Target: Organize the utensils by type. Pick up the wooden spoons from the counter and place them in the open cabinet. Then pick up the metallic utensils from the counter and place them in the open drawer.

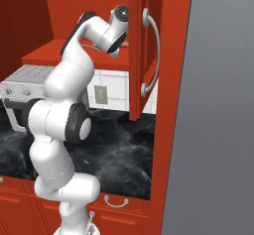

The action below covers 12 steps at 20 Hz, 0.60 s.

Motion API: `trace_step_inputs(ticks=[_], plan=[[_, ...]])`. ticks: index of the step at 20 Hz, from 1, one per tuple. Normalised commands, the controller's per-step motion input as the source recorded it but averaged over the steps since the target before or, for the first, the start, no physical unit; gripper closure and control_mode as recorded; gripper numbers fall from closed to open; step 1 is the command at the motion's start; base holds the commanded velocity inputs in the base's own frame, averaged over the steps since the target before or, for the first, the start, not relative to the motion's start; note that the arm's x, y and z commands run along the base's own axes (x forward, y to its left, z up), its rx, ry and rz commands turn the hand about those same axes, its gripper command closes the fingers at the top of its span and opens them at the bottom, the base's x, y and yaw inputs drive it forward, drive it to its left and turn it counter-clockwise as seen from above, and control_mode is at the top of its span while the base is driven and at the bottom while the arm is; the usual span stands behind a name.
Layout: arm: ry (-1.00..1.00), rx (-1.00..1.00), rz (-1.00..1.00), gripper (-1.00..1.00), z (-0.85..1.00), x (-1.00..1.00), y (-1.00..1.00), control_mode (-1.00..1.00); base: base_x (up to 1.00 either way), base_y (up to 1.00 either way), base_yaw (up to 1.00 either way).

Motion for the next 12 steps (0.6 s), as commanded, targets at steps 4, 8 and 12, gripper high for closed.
trace_step_inputs(ticks=[4,8,12], plan=[[0.0,-0.04,0.13,-1.0,-0.32,-0.02,0.0,-1.0,0.0,0.0,0.0],[0.0,-0.1,0.12,-1.0,-0.48,-0.2,0.0,-1.0,0.0,0.0,0.0],[0.0,-0.11,0.11,-1.0,-0.44,-0.07,-0.02,-1.0,0.0,0.0,0.0]])
